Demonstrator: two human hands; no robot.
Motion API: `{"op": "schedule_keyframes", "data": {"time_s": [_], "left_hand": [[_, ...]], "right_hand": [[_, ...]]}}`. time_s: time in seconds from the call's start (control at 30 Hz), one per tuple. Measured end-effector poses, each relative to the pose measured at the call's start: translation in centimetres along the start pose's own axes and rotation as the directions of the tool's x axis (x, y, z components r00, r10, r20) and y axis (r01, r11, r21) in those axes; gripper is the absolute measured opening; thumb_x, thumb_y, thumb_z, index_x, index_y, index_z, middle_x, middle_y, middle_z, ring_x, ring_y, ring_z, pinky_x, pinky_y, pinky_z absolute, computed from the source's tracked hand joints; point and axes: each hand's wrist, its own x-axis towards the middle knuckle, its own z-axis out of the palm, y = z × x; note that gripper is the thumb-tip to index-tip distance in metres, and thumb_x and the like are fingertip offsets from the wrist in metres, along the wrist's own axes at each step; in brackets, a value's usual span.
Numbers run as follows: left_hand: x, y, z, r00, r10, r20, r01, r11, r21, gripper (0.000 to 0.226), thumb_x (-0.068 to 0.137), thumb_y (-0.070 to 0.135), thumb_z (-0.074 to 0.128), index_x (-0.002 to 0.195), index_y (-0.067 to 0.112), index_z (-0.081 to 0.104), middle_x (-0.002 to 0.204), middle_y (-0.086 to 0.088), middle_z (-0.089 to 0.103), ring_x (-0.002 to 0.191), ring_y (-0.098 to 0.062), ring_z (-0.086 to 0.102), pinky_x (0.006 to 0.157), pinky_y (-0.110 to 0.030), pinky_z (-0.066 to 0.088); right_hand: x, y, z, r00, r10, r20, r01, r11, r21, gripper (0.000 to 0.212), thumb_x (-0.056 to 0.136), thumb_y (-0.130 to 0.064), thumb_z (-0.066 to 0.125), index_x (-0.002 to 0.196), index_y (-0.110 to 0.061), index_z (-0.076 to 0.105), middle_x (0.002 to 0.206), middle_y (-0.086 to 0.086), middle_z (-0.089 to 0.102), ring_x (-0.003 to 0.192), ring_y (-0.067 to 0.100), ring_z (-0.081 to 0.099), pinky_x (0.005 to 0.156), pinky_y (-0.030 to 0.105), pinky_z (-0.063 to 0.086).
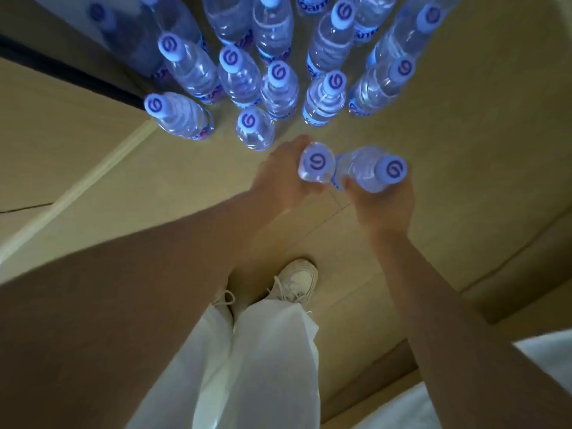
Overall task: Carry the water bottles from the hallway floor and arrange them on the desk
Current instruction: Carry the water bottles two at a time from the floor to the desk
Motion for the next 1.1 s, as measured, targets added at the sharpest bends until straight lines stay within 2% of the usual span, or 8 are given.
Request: {"op": "schedule_keyframes", "data": {"time_s": [0.13,0.3,0.4,0.47,0.6,0.77,0.9,1.1], "left_hand": [[-9.1,0.6,-4.9,0.991,-0.086,-0.099,0.079,0.995,-0.067,0.063,0.061,0.019,0.087,0.116,0.017,0.058,0.097,0.015,0.060,0.090,-0.003,0.054,0.078,-0.019,0.039],[-21.4,3.6,-11.5,0.969,-0.173,-0.178,0.161,0.984,-0.079,0.085,0.067,0.036,0.082,0.139,0.018,0.041,0.149,-0.002,0.035,0.137,-0.018,0.031,0.110,-0.033,0.028],[-28.4,5.9,-15.4,0.948,-0.228,-0.224,0.163,0.947,-0.275,0.074,0.056,0.040,0.083,0.123,0.025,0.055,0.120,0.004,0.062,0.110,-0.015,0.059,0.093,-0.033,0.048],[-32.9,7.4,-17.6,0.910,-0.240,-0.337,0.148,0.950,-0.276,0.062,0.057,0.036,0.086,0.113,0.031,0.059,0.104,0.013,0.066,0.094,-0.004,0.062,0.082,-0.020,0.049],[-41.9,10.3,-20.6,0.765,-0.274,-0.583,0.114,0.948,-0.296,0.051,0.053,0.041,0.088,0.097,0.044,0.061,0.085,0.025,0.066,0.077,0.010,0.060,0.064,0.001,0.037],[-52.9,13.7,-22.5,0.545,-0.375,-0.750,0.087,0.915,-0.395,0.050,0.046,0.053,0.078,0.081,0.072,0.049,0.077,0.040,0.060,0.069,0.013,0.058,0.058,-0.001,0.039],[-61.1,14.8,-23.5,0.352,-0.464,-0.813,0.121,0.884,-0.452,0.035,0.038,0.070,0.059,0.070,0.060,0.051,0.074,0.037,0.059,0.066,0.004,0.058,0.057,-0.013,0.043],[-72.7,13.0,-24.2,0.064,-0.545,-0.836,0.097,0.837,-0.538,0.048,0.037,0.070,0.060,0.077,0.043,0.060,0.065,0.018,0.066,0.062,-0.009,0.060,0.063,-0.029,0.049]], "right_hand": [[-6.9,-6.0,-3.2,0.991,-0.073,0.115,0.073,0.997,0.006,0.046,0.061,-0.022,0.084,0.097,-0.024,0.055,0.085,-0.015,0.060,0.077,-0.007,0.054,0.072,0.003,0.037],[-16.2,-15.0,-8.2,0.938,-0.188,0.291,0.219,0.973,-0.076,0.061,0.061,-0.034,0.082,0.113,-0.020,0.055,0.097,-0.007,0.064,0.086,0.009,0.060,0.077,0.017,0.045],[-20.5,-21.0,-10.6,0.823,-0.359,0.440,0.394,0.919,0.012,0.051,0.060,-0.032,0.080,0.104,-0.024,0.056,0.089,-0.012,0.062,0.083,0.008,0.059,0.077,0.021,0.047],[-23.3,-25.0,-11.8,0.714,-0.515,0.475,0.557,0.828,0.062,0.048,0.059,-0.030,0.077,0.100,-0.028,0.052,0.082,-0.021,0.055,0.080,0.003,0.053,0.079,0.007,0.040],[-28.5,-32.1,-14.6,0.538,-0.670,0.511,0.704,0.691,0.164,0.053,0.055,-0.026,0.076,0.099,-0.031,0.046,0.074,-0.029,0.047,0.075,-0.002,0.045,0.075,-0.003,0.033],[-35.2,-38.7,-18.6,0.312,-0.662,0.681,0.727,0.628,0.277,0.045,0.061,-0.026,0.082,0.099,-0.030,0.058,0.088,-0.009,0.064,0.087,0.014,0.062,0.081,0.035,0.050],[-41.1,-42.1,-20.1,0.138,-0.598,0.790,0.729,0.601,0.327,0.060,0.063,-0.036,0.080,0.113,-0.011,0.059,0.104,0.003,0.066,0.100,0.027,0.061,0.087,0.046,0.047],[-52.2,-44.9,-19.5,-0.072,-0.634,0.770,0.764,0.461,0.451,0.045,0.055,-0.045,0.077,0.096,-0.035,0.062,0.086,-0.019,0.066,0.083,0.006,0.060,0.075,0.021,0.048]]}}
